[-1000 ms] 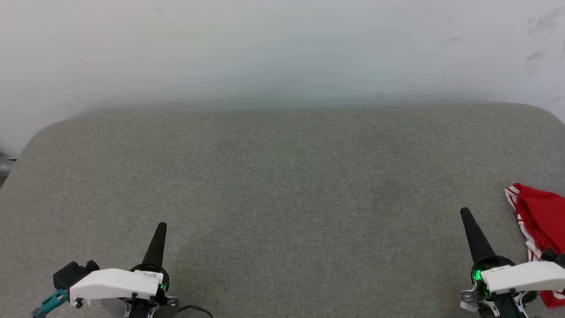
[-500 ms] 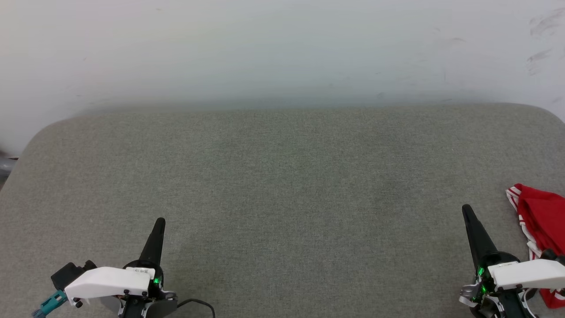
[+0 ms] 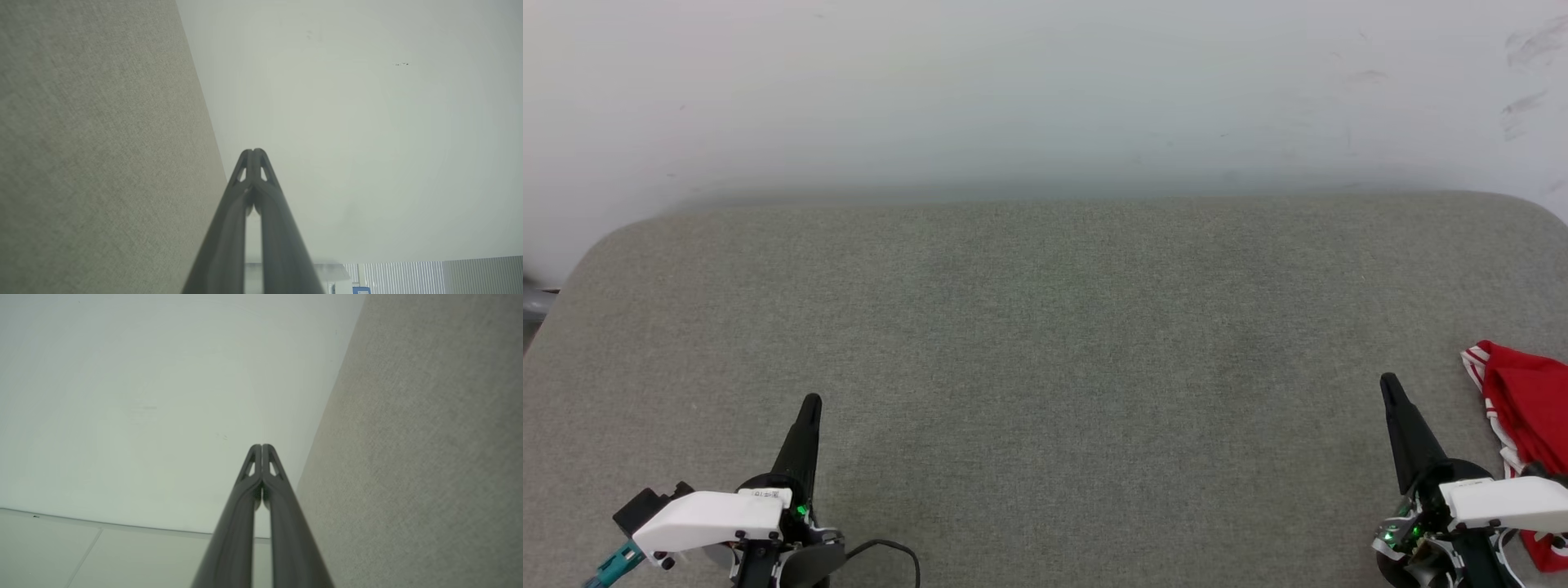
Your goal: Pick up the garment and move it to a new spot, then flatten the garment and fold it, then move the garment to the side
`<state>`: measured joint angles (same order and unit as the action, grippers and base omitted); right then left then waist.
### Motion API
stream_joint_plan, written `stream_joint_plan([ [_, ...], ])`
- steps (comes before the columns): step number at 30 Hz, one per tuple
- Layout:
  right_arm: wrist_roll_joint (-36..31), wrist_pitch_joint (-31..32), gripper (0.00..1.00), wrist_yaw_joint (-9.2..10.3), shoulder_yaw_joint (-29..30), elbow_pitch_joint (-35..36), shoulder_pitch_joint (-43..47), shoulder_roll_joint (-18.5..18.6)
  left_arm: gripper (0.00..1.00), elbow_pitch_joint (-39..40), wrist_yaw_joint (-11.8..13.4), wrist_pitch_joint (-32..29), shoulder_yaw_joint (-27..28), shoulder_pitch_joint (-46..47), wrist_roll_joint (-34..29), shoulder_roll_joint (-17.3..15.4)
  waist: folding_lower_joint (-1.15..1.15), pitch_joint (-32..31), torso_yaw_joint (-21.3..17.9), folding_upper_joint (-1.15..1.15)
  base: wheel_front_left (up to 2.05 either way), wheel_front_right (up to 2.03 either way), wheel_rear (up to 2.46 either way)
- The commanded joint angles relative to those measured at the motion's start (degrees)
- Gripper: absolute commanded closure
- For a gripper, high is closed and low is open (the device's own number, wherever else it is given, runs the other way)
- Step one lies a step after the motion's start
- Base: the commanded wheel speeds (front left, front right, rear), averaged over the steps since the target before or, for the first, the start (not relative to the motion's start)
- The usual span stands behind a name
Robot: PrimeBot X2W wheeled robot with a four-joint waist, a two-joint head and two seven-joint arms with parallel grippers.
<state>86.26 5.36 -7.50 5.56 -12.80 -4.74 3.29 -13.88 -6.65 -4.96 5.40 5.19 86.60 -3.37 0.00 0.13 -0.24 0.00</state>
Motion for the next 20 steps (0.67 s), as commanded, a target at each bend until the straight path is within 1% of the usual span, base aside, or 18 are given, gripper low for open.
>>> stream_joint_plan([
  [1,0.91,0.29,1.0,0.01,0.12,-0.04,-1.07,0.17,1.0,0.04,-0.52,-0.33,0.24,0.92,0.73,0.07,0.0,0.0,0.01,0.0,0.0,0.0,0.0],
  [16,6.88,0.81,1.0,0.02,0.43,-1.39,-1.86,0.06,1.0,-0.24,-1.03,-1.85,1.42,1.34,6.0,0.62,0.0,0.05,0.23,0.0,0.0,0.0,0.0],
  [20,6.63,0.74,1.0,0.02,0.45,-1.34,-1.79,0.03,1.0,-0.22,-1.02,-1.87,1.39,1.28,5.79,0.61,0.0,0.05,0.24,0.0,0.0,0.0,0.0],
])
